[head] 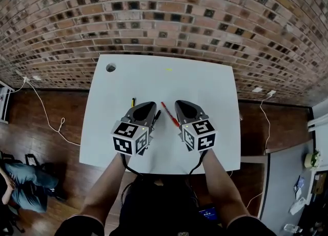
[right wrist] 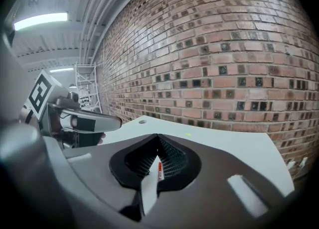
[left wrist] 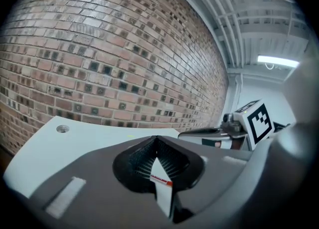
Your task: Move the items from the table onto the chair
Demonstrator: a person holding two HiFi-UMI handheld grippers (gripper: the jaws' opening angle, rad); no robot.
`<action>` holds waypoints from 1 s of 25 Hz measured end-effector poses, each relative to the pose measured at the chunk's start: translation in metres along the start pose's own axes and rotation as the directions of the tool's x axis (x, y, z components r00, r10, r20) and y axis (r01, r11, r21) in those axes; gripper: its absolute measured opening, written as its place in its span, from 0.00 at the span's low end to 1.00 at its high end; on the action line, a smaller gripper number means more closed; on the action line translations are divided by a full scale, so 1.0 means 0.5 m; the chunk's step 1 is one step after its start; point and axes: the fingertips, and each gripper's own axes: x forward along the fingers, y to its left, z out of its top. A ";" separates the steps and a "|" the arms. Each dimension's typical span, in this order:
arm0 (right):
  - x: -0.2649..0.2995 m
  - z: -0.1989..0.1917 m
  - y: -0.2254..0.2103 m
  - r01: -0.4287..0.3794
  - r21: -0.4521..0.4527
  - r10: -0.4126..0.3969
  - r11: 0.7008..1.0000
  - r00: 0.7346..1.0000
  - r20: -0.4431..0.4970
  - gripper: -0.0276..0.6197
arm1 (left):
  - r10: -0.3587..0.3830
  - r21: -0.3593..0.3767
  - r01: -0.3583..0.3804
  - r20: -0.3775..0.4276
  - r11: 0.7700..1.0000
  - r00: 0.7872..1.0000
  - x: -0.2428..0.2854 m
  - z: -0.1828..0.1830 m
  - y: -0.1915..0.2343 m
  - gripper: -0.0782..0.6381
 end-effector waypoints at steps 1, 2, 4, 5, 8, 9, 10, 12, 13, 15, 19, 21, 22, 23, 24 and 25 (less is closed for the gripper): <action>0.005 -0.008 -0.002 -0.001 -0.001 0.001 1.000 1.000 -0.013 0.05 | 0.001 -0.001 -0.001 -0.007 1.000 1.000 0.003 -0.006 -0.001 0.13; 0.011 -0.019 -0.004 -0.002 0.000 0.002 1.000 1.000 -0.029 0.05 | 0.002 -0.003 -0.002 -0.017 1.000 1.000 0.007 -0.013 0.000 0.13; 0.029 -0.047 -0.009 0.000 0.004 0.000 1.000 0.997 -0.074 0.05 | 0.005 -0.007 -0.005 -0.043 1.000 0.999 0.013 -0.033 0.003 0.13; 0.039 -0.065 -0.011 0.004 0.008 -0.003 1.000 0.995 -0.101 0.05 | 0.007 -0.008 -0.008 -0.056 1.000 0.998 0.015 -0.043 0.006 0.13; 0.069 -0.126 -0.016 0.008 0.029 -0.002 1.000 0.981 -0.192 0.19 | 0.016 -0.010 -0.017 -0.086 1.000 0.996 0.019 -0.065 0.015 0.13; 0.079 -0.147 -0.016 0.004 0.029 0.003 1.000 0.974 -0.225 0.21 | 0.019 -0.012 -0.020 -0.093 1.000 0.996 0.020 -0.071 0.018 0.13; 0.088 -0.167 -0.015 -0.001 0.024 0.007 1.000 0.966 -0.258 0.22 | 0.021 -0.015 -0.023 -0.098 1.000 0.995 0.020 -0.076 0.021 0.13; 0.104 -0.200 -0.012 -0.010 0.006 0.011 1.000 0.949 -0.315 0.23 | 0.025 -0.022 -0.027 -0.107 0.999 0.994 0.019 -0.085 0.026 0.13; 0.111 -0.214 -0.011 -0.013 -0.004 0.010 1.000 0.941 -0.339 0.23 | 0.026 -0.026 -0.029 -0.111 0.999 0.994 0.018 -0.088 0.028 0.13; 0.122 -0.235 -0.010 -0.018 -0.021 0.009 1.000 0.926 -0.378 0.23 | 0.026 -0.032 -0.030 -0.116 0.999 0.993 0.017 -0.094 0.029 0.13; 0.131 -0.260 -0.010 -0.012 -0.030 -0.001 0.999 0.911 -0.411 0.22 | 0.024 -0.043 -0.030 -0.122 0.999 0.992 0.015 -0.101 0.030 0.13; 0.132 -0.264 -0.007 -0.008 -0.045 -0.011 0.999 0.911 -0.413 0.21 | 0.025 -0.051 -0.031 -0.123 0.998 0.992 0.011 -0.105 0.034 0.13; 0.132 -0.264 -0.003 -0.014 -0.057 -0.011 0.998 0.910 -0.414 0.21 | 0.026 -0.053 -0.033 -0.124 0.998 0.992 0.009 -0.107 0.036 0.13; 0.134 -0.265 0.001 -0.022 -0.072 -0.010 0.997 0.909 -0.417 0.20 | 0.026 -0.055 -0.033 -0.125 0.998 0.992 0.007 -0.108 0.038 0.13; 0.135 -0.266 0.006 -0.031 -0.087 -0.009 0.996 0.907 -0.420 0.17 | 0.026 -0.057 -0.034 -0.126 0.998 0.992 0.005 -0.110 0.039 0.13; 0.136 -0.268 0.010 -0.035 -0.096 -0.009 0.995 0.906 -0.423 0.13 | 0.026 -0.058 -0.034 -0.126 0.998 0.992 0.003 -0.111 0.039 0.13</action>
